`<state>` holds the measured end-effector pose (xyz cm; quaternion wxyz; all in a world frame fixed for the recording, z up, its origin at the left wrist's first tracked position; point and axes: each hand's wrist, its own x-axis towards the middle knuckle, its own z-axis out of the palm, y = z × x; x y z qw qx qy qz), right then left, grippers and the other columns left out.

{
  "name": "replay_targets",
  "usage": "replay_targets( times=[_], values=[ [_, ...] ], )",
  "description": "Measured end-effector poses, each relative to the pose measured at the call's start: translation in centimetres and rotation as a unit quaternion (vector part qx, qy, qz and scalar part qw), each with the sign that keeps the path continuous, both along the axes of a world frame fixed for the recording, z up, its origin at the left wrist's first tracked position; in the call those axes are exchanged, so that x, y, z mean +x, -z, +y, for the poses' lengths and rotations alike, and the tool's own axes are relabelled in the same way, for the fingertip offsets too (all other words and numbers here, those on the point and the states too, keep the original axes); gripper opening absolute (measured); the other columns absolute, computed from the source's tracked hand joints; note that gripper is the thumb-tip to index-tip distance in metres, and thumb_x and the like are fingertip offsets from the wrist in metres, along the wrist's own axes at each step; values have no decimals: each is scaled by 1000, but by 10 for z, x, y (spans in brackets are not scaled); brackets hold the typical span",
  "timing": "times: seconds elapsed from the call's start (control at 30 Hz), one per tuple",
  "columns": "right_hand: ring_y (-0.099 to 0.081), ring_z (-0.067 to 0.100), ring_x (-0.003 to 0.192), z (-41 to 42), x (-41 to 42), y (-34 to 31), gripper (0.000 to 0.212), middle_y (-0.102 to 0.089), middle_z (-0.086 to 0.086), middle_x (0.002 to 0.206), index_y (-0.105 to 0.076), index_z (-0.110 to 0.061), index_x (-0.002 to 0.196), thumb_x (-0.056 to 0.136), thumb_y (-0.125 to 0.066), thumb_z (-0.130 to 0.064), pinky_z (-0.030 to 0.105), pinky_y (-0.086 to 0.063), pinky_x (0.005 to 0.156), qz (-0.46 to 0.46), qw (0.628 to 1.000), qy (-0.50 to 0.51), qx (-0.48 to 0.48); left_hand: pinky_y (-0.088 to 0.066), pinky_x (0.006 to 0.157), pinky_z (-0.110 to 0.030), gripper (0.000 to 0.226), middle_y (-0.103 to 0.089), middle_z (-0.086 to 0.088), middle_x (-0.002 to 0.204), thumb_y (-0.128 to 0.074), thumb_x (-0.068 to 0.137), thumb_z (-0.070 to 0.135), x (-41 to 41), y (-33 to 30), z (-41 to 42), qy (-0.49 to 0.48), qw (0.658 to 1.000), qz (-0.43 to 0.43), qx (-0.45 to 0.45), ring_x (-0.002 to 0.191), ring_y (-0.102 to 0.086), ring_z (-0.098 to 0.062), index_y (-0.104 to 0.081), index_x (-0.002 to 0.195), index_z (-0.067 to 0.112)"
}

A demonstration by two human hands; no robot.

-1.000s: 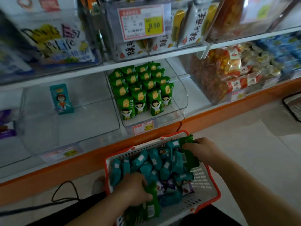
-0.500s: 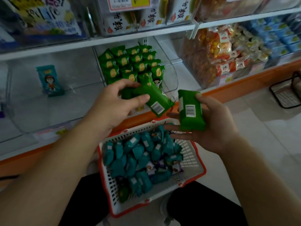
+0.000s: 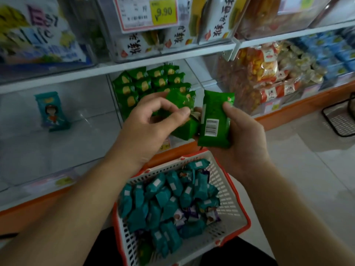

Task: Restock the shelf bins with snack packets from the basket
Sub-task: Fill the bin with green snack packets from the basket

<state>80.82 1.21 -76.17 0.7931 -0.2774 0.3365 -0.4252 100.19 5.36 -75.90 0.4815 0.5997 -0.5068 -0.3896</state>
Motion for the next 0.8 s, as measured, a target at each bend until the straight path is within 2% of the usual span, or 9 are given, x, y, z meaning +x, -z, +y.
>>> replay_targets(
  times=[0.07,0.13,0.23,0.37,0.47,0.53,0.6,0.67,0.8],
  values=[
    [-67,37,118,-8,14,1,41,-70,22,127,-69,-3,128,102,-51,-29,50,-52,105,4,1000,5,-10,-46,109,-40,20,-57,20,133,-82,83,46,3,7,-8,-54,998,-21,12,126,-54,-4,-71,83,28],
    [-70,35,112,-17,27,3,41,-72,20,121,-67,-1,130,102,-53,-27,44,-56,93,13,1000,17,-12,-55,94,-33,17,-64,15,121,-85,81,37,7,13,-15,-94,995,-6,29,113,-63,-7,-70,85,29],
    [-71,33,106,-29,43,12,39,-73,19,116,-69,-2,127,101,-54,-28,45,-55,93,19,999,25,-11,-61,73,-26,27,-71,9,110,-85,82,22,13,24,-22,-119,992,18,37,93,-71,-5,-69,98,36],
    [-68,38,114,-42,56,24,41,-70,23,126,-69,-4,129,99,-56,-29,53,-50,108,15,999,28,9,-61,78,-23,42,-66,10,122,-80,87,16,17,32,-29,-103,994,-15,31,103,-67,-3,-64,110,48],
    [-68,36,115,-52,59,29,43,-70,21,126,-66,-3,133,102,-52,-30,51,-49,108,-13,999,35,27,-55,99,-31,52,-47,10,139,-85,81,25,22,36,-33,-64,994,-74,49,120,-57,-8,-62,119,53],
    [-68,35,116,-53,60,32,44,-70,21,128,-65,-4,135,103,-49,-31,49,-51,105,-30,998,32,38,-44,105,-19,67,-31,15,144,-90,75,28,22,39,-33,-37,990,-117,66,127,-48,-7,-58,128,51],
    [-68,34,115,-51,60,33,43,-70,20,127,-65,-5,133,105,-48,-32,47,-52,102,-26,999,22,34,-32,92,1,75,-26,15,145,-91,72,29,19,42,-31,-25,984,-162,72,121,-40,2,-54,135,46],
    [-68,33,116,-53,59,31,43,-70,19,128,-66,-6,133,104,-51,-34,46,-51,103,-4,1000,15,21,-29,81,9,70,-30,10,144,-90,75,27,17,42,-31,-39,983,-168,66,113,-39,8,-57,134,41],
    [-71,34,115,-66,42,22,42,-74,16,123,-65,-8,133,100,-65,-34,50,-55,103,95,993,71,-17,-34,82,-2,59,-44,12,138,-89,76,27,25,33,-33,-68,983,-156,65,121,-50,-5,-64,127,45]
  ],
)
